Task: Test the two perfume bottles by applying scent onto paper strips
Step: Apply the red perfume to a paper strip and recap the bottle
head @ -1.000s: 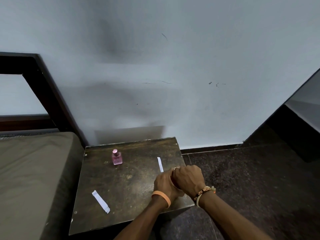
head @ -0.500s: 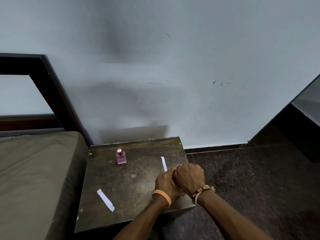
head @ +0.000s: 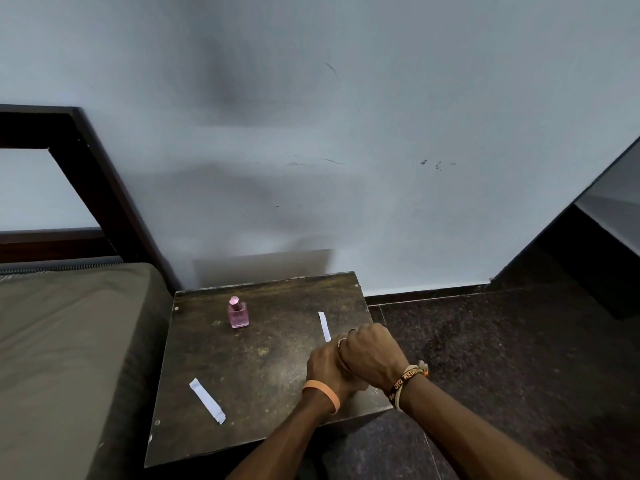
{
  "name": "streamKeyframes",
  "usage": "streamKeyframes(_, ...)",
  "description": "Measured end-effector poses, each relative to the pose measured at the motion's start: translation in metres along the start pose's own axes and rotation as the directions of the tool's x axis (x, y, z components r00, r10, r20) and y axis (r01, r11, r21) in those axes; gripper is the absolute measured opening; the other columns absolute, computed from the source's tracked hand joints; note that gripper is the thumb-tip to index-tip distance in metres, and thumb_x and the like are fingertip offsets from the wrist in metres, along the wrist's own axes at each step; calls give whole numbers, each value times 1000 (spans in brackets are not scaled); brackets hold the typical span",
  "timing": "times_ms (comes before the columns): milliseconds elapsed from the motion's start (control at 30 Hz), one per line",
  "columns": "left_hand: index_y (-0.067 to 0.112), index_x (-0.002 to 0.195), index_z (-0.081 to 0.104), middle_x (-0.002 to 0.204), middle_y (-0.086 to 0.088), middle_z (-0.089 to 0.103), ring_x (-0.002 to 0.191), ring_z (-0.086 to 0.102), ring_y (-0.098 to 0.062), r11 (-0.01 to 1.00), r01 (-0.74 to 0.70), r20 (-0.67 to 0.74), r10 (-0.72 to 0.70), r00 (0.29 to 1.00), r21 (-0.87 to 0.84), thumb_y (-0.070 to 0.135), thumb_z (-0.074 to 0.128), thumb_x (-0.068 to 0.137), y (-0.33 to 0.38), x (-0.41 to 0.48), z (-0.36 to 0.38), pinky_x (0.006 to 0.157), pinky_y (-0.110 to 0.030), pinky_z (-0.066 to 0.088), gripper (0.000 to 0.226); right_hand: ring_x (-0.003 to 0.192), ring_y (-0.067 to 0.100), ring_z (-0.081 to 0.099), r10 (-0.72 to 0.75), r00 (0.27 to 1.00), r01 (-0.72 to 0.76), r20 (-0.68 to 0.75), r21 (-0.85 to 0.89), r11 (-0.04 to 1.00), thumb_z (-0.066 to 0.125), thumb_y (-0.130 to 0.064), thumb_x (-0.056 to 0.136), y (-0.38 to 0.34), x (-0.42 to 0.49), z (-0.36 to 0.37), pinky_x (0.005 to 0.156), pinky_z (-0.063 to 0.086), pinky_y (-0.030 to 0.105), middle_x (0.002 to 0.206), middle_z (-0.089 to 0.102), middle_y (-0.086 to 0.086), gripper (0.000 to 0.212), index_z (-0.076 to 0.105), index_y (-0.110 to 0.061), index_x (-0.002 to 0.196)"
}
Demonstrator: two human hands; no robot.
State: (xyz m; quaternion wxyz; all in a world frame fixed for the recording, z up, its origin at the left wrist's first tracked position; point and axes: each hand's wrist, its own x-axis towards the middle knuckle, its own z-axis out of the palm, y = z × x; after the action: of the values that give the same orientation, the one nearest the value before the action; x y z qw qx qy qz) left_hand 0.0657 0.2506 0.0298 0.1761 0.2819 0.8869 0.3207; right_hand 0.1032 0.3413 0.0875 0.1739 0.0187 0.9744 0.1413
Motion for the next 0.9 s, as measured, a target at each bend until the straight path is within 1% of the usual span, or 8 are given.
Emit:
streamKeyframes(133, 33, 108, 58, 101, 9, 70, 97, 65, -11, 998, 9, 5, -8, 1000, -68, 47, 74, 59, 3, 2, 3, 93, -24, 48, 53, 34, 13, 21, 136, 987, -134, -90, 30, 991, 74, -22, 78, 9, 2, 12, 39, 20, 21, 44, 28, -4, 41, 41, -21, 53)
streamKeyframes(200, 33, 111, 58, 101, 7, 71, 97, 65, -13, 996, 13, 17, -12, 1000, -88, 46, 78, 58, 4, 4, 2, 95, -27, 48, 58, 45, 18, 49, 190, 974, -173, -121, 138, 975, 58, -25, 93, 4, 1, -1, 47, 35, 27, 57, 54, 1, 23, 57, -19, 70)
streamKeyframes(267, 33, 113, 57, 101, 4, 72, 97, 66, -15, 995, 15, 25, -13, 1000, -98, 47, 78, 59, 1, 4, 3, 94, -30, 50, 60, 74, 24, 65, 253, 963, -232, -98, 182, 956, 35, -24, 102, 2, 3, -4, 59, 40, 30, 85, 66, 4, 29, 61, -16, 93)
streamKeyframes(467, 33, 109, 57, 104, 8, 69, 98, 64, -14, 1000, 1, 17, 0, 1000, -16, 53, 70, 62, 2, 3, 3, 94, -26, 48, 52, 41, 13, 28, 43, 995, -46, -92, -28, 999, 36, -26, 104, 13, -3, 1, 44, 21, 24, 53, 34, -3, 42, 41, -17, 63)
streamKeyframes(600, 32, 109, 58, 100, 7, 71, 94, 65, -14, 997, -1, 25, 3, 1000, -72, 51, 73, 62, 0, 4, 2, 91, -25, 48, 53, 60, 19, 50, 260, 962, -239, -88, 193, 952, 28, -30, 104, 4, 1, 2, 58, 37, 30, 72, 51, 0, 35, 54, -19, 84)
streamKeyframes(667, 32, 108, 58, 101, 6, 71, 96, 65, -14, 997, 3, 27, -1, 1000, -76, 50, 73, 62, -3, 4, 2, 92, -25, 48, 52, 56, 18, 50, 210, 974, -191, -87, 194, 962, 29, -29, 104, 2, 3, 1, 54, 35, 30, 70, 53, 1, 36, 57, -18, 83)
streamKeyframes(800, 30, 106, 59, 103, 6, 70, 97, 64, -15, 1000, -20, 4, 20, 1000, 11, 51, 68, 66, -1, 3, 3, 92, -24, 46, 46, 40, 13, 19, 3, 999, -2, -36, 18, 1000, 38, -22, 103, 16, -2, 3, 43, 16, 24, 51, 29, -3, 41, 41, -18, 63)
streamKeyframes(900, 33, 112, 57, 102, 8, 70, 96, 65, -14, 1000, -19, 26, 20, 999, -24, 52, 71, 63, 2, 4, 3, 93, -25, 48, 54, 50, 17, 39, 109, 987, -95, -114, 122, 988, 30, -26, 105, 10, -4, 9, 50, 33, 27, 62, 39, -1, 34, 46, -17, 76)
